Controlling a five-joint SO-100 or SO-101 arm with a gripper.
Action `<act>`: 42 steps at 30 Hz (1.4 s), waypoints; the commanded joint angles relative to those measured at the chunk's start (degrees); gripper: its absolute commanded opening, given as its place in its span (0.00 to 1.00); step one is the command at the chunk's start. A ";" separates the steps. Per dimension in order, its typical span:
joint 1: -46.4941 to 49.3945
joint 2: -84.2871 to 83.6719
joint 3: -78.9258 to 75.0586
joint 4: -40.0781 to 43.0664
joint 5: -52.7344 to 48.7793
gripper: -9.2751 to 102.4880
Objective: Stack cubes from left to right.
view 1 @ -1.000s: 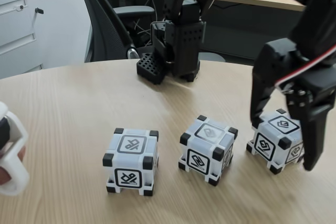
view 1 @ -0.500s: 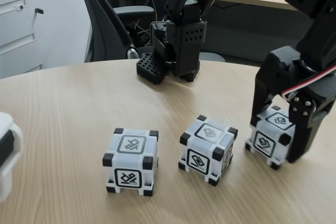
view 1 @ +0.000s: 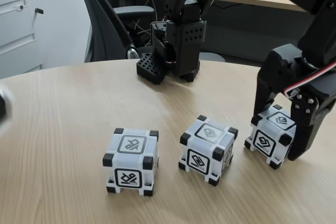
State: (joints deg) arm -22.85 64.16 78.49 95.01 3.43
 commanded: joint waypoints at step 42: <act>37.27 30.59 -4.83 8.79 -11.34 0.08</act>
State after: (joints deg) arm 11.16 91.14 75.67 103.62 -6.15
